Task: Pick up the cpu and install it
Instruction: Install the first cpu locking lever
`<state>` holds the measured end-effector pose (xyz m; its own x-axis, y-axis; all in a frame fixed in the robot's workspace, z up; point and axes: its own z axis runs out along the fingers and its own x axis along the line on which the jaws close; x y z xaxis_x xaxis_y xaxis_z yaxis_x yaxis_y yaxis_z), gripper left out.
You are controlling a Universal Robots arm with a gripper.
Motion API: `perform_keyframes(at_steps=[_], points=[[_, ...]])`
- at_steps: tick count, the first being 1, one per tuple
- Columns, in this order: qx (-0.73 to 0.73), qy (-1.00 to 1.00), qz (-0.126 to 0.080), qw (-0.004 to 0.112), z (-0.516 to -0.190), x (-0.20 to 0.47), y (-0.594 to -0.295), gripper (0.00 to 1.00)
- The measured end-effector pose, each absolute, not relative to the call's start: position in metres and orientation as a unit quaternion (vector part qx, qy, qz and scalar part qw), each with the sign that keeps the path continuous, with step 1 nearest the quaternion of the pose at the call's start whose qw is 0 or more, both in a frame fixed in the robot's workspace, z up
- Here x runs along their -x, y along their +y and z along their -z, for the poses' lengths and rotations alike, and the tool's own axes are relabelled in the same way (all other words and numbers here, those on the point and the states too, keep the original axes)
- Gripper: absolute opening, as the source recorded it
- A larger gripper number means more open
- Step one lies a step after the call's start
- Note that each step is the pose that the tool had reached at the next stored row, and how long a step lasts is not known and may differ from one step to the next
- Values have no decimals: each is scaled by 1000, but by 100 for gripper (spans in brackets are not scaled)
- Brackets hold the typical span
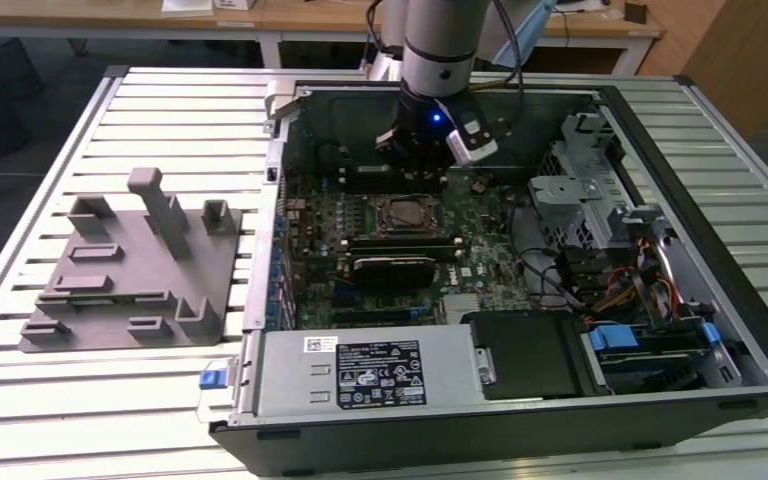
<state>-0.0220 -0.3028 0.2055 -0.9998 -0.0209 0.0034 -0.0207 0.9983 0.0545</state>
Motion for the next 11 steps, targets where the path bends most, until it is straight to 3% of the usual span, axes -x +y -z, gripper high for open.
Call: perform_keyframes(at_steps=[11], points=[[-10, -1000, 27, 2, -205, 21, -310, 11]])
